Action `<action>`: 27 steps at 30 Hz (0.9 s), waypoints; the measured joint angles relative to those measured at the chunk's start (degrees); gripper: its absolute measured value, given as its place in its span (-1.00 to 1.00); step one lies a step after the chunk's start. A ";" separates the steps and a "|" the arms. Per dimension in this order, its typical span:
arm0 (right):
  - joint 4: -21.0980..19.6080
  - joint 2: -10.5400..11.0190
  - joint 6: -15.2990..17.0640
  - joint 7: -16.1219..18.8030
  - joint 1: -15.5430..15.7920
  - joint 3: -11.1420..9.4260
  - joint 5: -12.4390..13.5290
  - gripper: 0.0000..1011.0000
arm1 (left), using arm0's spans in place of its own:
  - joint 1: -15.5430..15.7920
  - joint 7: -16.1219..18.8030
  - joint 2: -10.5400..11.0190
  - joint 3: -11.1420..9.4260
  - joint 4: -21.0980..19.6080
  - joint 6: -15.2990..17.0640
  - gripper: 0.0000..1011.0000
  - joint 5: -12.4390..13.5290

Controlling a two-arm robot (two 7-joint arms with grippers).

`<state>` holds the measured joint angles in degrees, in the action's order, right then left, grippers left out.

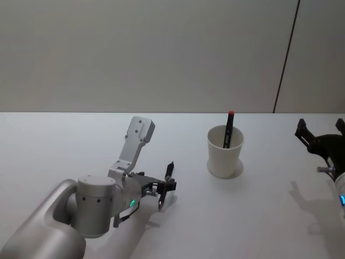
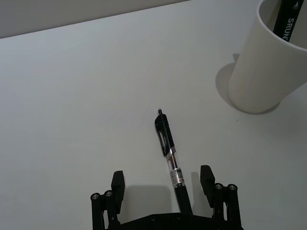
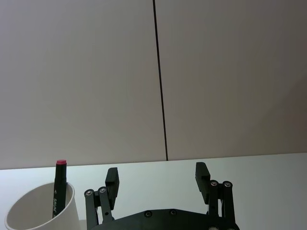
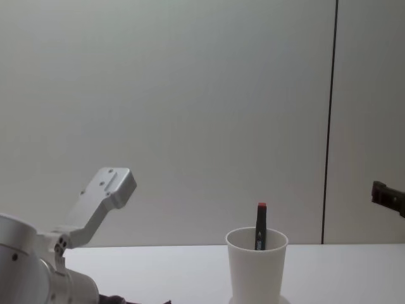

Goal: Place the pen into the pen holder.

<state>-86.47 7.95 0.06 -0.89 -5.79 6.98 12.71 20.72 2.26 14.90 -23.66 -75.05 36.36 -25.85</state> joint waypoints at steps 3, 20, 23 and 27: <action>0.00 0.00 0.00 0.00 0.00 0.00 0.00 0.98 | 0.19 -0.19 -0.22 -0.09 0.54 0.40 0.99 0.47; 0.00 0.00 0.00 0.00 0.00 0.00 0.00 0.98 | 0.97 -0.79 -1.16 -0.47 2.49 2.06 0.96 2.19; 0.00 0.00 0.00 0.00 0.00 0.00 0.00 0.98 | 1.10 -0.80 -1.34 -0.52 2.79 2.39 0.83 2.48; 0.00 0.00 0.00 0.00 0.00 0.00 0.00 0.98 | 1.27 -0.66 -1.57 -0.59 3.05 2.96 0.65 2.94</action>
<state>-86.47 7.95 0.06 -0.89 -5.79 6.98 12.71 21.99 1.60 13.33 -24.25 -72.00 39.32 -22.92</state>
